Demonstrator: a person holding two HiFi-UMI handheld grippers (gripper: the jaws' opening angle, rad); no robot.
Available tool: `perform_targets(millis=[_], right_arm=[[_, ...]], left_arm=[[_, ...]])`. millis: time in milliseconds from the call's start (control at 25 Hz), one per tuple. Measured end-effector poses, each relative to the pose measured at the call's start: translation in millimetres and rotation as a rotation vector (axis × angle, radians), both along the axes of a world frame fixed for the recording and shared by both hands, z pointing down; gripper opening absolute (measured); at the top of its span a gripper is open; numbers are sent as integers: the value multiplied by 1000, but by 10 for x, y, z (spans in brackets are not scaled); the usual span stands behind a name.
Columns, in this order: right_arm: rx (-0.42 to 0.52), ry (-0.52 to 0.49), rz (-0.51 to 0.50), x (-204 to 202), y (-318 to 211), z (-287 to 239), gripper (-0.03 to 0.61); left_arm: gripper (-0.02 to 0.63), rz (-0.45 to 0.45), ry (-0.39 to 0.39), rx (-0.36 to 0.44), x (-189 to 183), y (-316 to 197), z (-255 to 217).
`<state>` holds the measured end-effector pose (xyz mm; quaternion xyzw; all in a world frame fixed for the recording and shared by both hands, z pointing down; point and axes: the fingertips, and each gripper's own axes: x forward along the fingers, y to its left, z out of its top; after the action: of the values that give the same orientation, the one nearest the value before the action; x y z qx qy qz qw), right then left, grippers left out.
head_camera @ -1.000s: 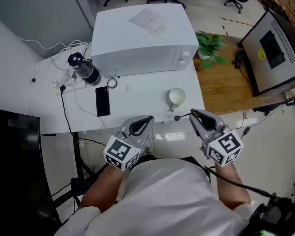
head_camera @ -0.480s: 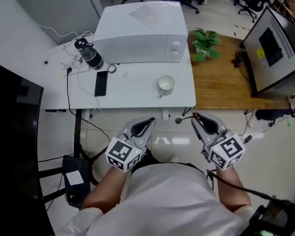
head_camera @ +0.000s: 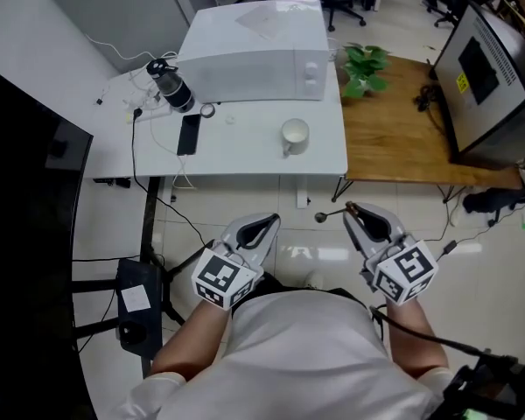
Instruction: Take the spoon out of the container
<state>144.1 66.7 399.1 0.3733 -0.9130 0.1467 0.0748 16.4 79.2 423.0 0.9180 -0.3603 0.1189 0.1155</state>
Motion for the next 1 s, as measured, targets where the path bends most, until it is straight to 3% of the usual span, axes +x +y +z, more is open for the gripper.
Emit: perform_targets(millis=[480, 1000], right_arm=[[-7, 31, 56, -319, 249, -103, 57], [-42, 63, 85, -659, 362, 16, 57]], left_arm=[[5, 77, 48, -29, -190, 184, -74], [5, 134, 45, -40, -483, 266, -21]])
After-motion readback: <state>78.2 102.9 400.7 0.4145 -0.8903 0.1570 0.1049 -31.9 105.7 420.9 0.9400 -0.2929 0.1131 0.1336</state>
